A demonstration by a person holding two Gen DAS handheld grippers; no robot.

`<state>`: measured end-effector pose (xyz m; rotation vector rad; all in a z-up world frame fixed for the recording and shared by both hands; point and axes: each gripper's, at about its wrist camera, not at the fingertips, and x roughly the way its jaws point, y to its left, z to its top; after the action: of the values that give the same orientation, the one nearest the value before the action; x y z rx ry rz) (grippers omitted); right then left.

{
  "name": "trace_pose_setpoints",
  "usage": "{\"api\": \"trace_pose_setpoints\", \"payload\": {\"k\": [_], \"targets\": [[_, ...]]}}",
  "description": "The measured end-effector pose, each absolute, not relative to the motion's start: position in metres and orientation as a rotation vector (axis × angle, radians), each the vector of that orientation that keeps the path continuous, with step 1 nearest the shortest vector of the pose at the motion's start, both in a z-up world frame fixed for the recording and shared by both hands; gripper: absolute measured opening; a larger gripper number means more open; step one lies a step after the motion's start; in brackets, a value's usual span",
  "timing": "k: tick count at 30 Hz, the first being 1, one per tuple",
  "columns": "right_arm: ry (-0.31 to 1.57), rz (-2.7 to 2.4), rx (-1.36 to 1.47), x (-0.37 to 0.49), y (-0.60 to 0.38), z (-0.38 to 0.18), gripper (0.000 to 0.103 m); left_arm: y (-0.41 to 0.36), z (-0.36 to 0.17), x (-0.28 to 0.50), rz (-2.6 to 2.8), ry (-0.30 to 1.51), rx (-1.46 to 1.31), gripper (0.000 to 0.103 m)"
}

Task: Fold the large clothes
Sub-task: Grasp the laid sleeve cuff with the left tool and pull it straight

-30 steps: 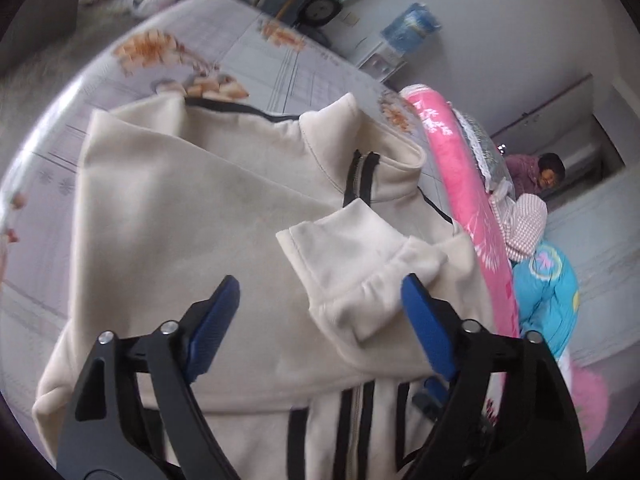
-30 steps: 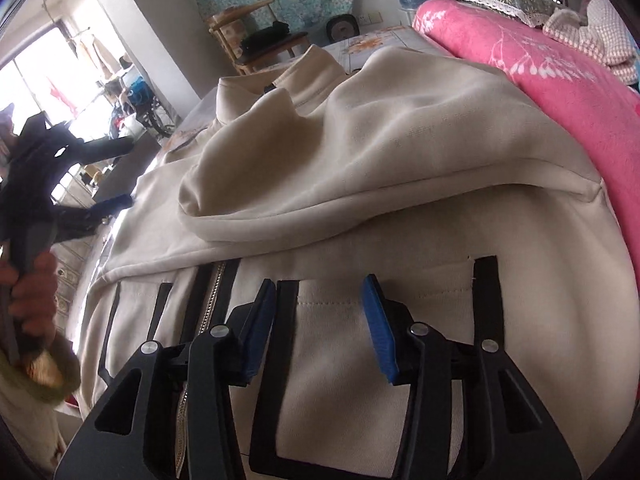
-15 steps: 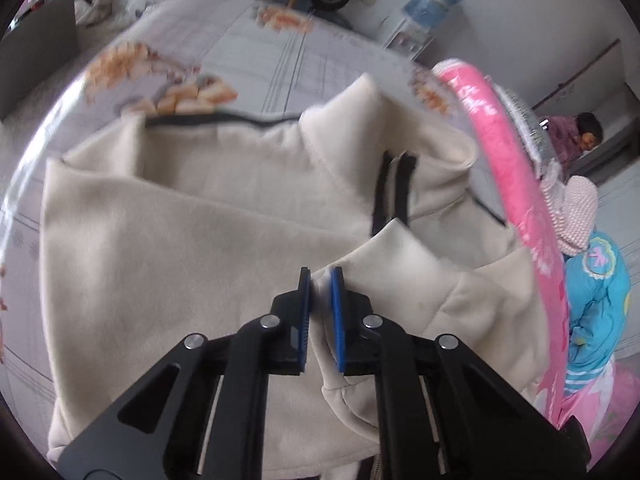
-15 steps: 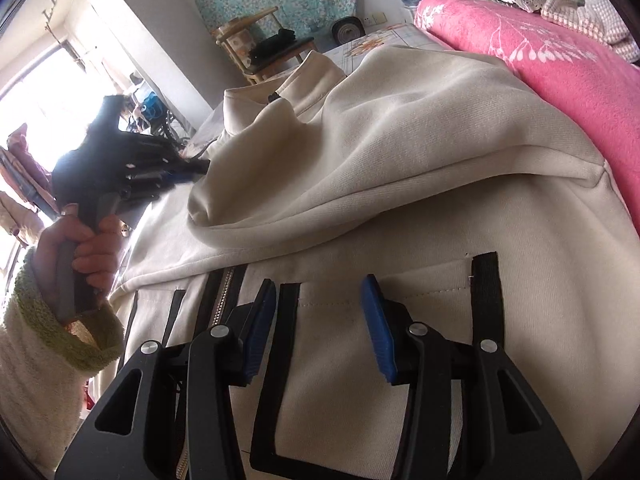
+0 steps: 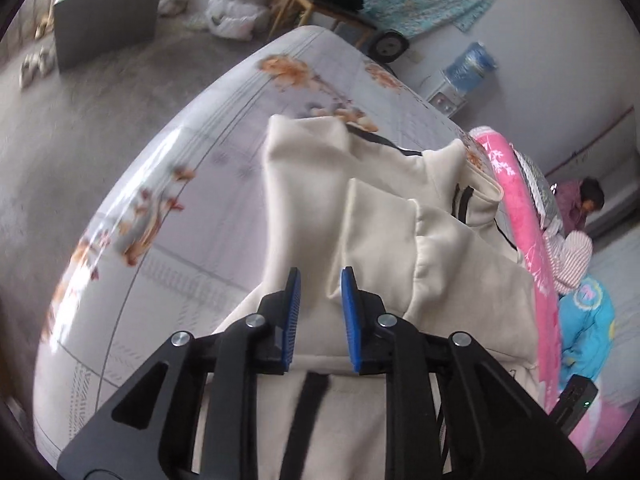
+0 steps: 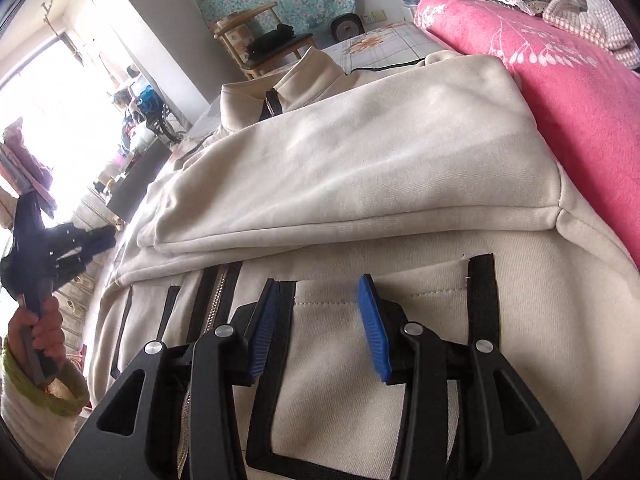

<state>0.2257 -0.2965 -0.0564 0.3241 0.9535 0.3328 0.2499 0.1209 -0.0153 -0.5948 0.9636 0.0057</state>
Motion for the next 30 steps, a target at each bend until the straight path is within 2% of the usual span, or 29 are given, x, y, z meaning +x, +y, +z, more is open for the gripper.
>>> {"api": "trace_pose_setpoints", "payload": {"k": [1, 3, 5, 11, 14, 15, 16, 18, 22, 24, 30], "targets": [[0.957, 0.33, 0.316, 0.226, -0.295, -0.056, 0.041, 0.124, -0.016, 0.25, -0.007, 0.961, -0.609, 0.026], [0.97, 0.323, 0.31, 0.228, -0.293, -0.054, 0.042, 0.124, -0.014, 0.257, -0.046, 0.958, -0.623, 0.044], [0.987, 0.306, 0.309, 0.228, -0.293, -0.051, 0.042, 0.116, -0.016, 0.27, -0.082, 0.973, -0.608, 0.054], [0.957, 0.24, 0.295, 0.213, -0.305, -0.034, 0.043, 0.087, -0.032, 0.316, -0.09, 1.071, -0.505, 0.054], [0.932, 0.19, 0.282, 0.201, -0.318, -0.024, 0.043, 0.071, -0.036, 0.32, -0.049, 1.071, -0.37, 0.051], [0.928, 0.171, 0.283, 0.197, -0.323, -0.021, 0.043, 0.065, -0.035, 0.32, -0.052, 1.064, -0.331, 0.032], [0.924, 0.153, 0.287, 0.194, -0.329, -0.019, 0.043, 0.06, -0.037, 0.319, -0.07, 1.072, -0.297, 0.019], [0.922, 0.122, 0.291, 0.19, -0.339, -0.017, 0.043, 0.048, -0.035, 0.315, -0.09, 1.061, -0.212, 0.008], [0.922, 0.058, 0.28, 0.19, -0.353, -0.013, 0.043, 0.053, 0.002, 0.287, -0.101, 0.912, -0.205, 0.007], [0.917, 0.032, 0.264, 0.191, -0.357, -0.01, 0.043, 0.068, 0.015, 0.273, -0.072, 0.872, -0.242, 0.0], [0.93, -0.015, 0.184, 0.2, -0.358, -0.014, 0.043, 0.109, -0.027, 0.277, 0.006, 0.997, -0.345, 0.0]]}}
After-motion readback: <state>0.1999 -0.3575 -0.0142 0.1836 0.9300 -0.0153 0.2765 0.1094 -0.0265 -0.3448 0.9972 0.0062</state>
